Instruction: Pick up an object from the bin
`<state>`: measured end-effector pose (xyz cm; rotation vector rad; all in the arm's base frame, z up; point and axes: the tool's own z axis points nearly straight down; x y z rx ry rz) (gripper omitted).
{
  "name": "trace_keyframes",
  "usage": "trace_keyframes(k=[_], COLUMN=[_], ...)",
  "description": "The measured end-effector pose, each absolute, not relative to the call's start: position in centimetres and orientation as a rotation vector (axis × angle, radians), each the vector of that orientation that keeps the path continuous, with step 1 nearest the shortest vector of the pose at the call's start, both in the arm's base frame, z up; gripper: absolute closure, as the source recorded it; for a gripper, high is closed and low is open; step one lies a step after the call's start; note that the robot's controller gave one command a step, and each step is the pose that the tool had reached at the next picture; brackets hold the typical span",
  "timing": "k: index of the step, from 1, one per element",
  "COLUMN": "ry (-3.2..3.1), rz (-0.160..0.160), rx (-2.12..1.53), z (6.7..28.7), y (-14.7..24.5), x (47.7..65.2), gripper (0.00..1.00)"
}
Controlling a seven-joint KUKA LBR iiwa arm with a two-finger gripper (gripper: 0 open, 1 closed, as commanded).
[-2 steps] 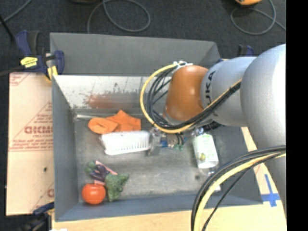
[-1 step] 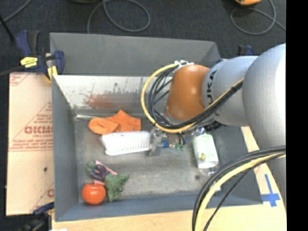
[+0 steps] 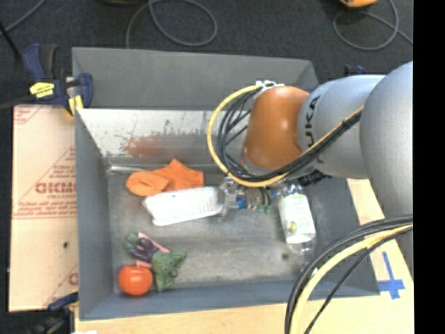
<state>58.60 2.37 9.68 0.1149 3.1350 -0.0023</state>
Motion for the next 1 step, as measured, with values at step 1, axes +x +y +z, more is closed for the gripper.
trace_keyframes(k=[1], ry=[3.128], rz=[-0.001], rx=[0.115], z=[11.4], y=[2.37], x=[58.82], gripper=[1.0])
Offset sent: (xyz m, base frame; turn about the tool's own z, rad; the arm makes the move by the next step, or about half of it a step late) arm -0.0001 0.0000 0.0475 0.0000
